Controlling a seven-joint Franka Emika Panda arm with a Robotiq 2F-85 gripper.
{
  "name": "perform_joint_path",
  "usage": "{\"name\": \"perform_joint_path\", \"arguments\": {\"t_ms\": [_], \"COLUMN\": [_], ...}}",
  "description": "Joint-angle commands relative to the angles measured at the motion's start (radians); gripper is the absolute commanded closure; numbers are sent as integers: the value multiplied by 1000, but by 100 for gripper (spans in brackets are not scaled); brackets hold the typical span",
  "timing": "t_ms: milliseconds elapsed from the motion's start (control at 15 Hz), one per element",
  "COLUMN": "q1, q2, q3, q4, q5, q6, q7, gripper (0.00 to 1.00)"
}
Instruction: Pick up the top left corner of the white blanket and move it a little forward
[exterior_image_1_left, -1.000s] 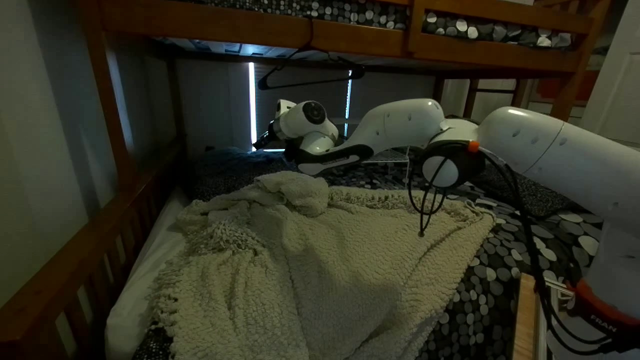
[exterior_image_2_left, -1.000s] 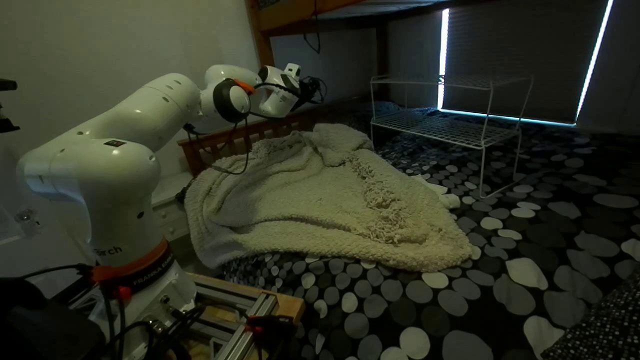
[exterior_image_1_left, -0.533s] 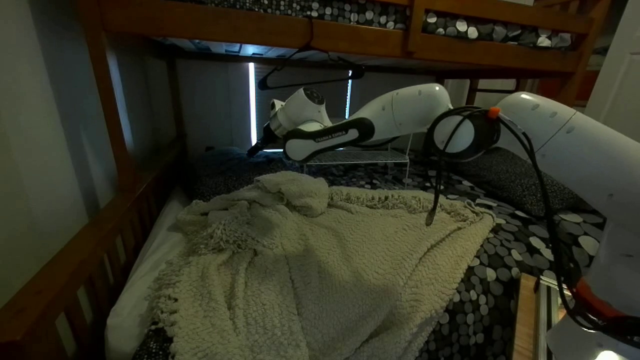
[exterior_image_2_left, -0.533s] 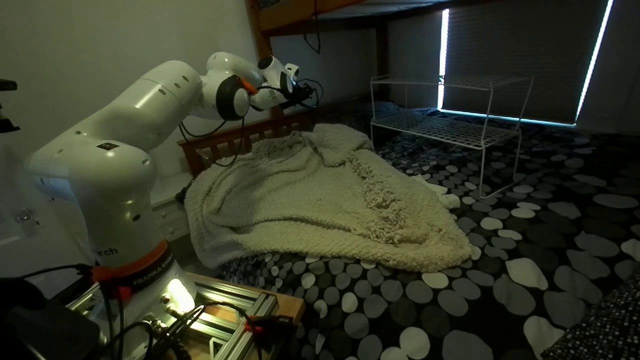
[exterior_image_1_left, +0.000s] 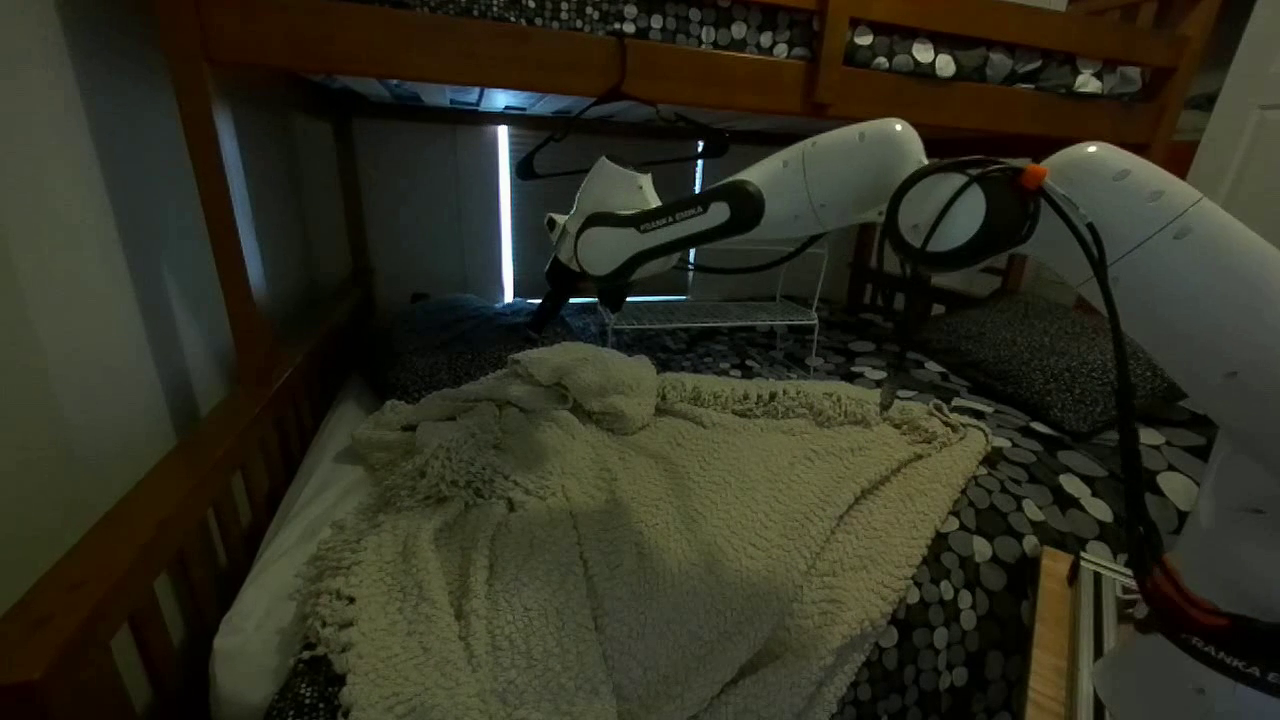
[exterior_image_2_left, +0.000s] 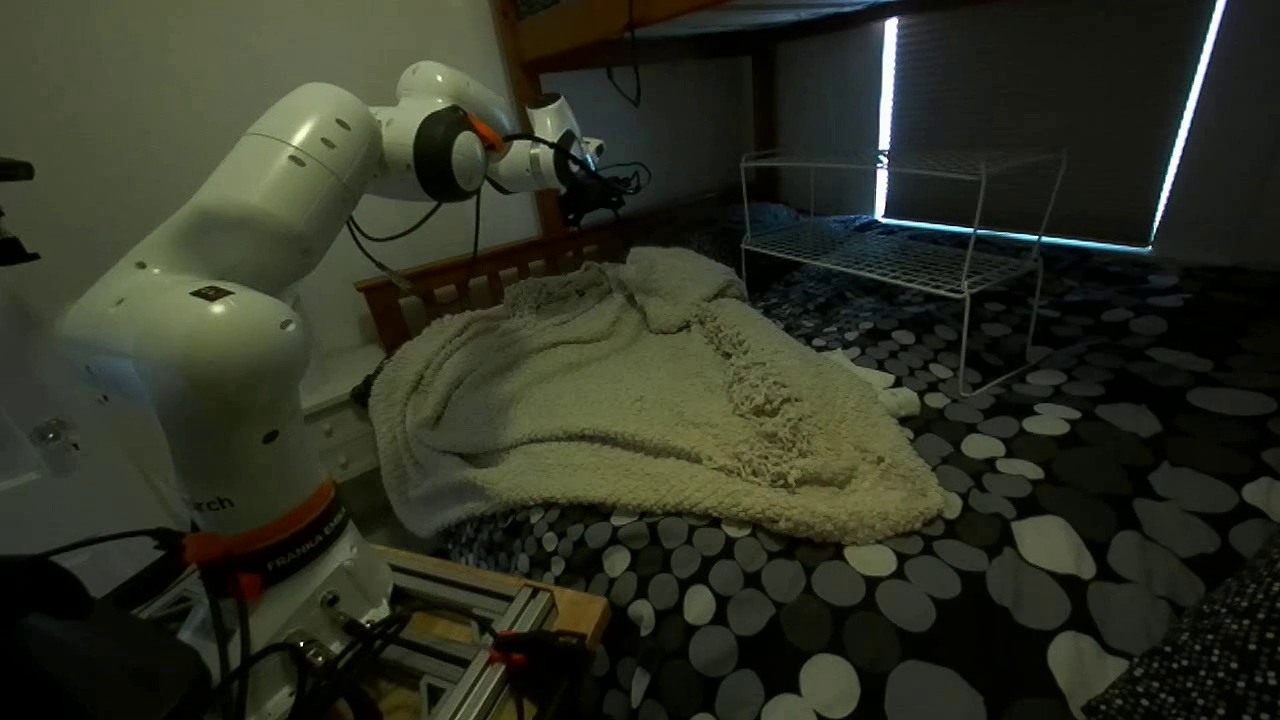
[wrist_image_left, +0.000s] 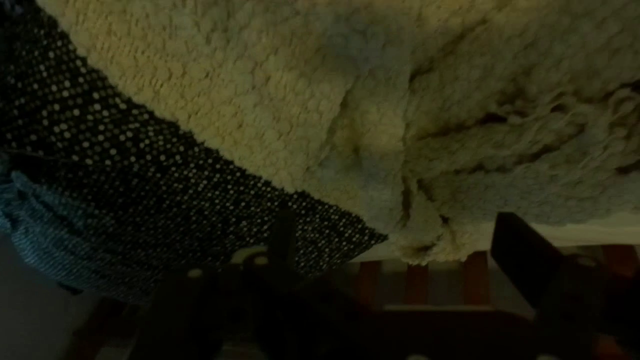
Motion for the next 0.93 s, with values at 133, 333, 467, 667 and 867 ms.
{"name": "perform_joint_path", "arguments": {"t_ms": [133,333,467,667,867], "q1": [17,53,84,128,185], "q2": [-155,-201,-241,-295,-346], "q3": [-15,-46,-66,-83,-97], "q4": [-175,-234,-310,-440,-596], "q5": [88,86,69,54,30], "q6": [-242,-315,-323,-314,-337], "q7": [-31,50,116,180,259], "gripper": [0,0,0,0,0]}}
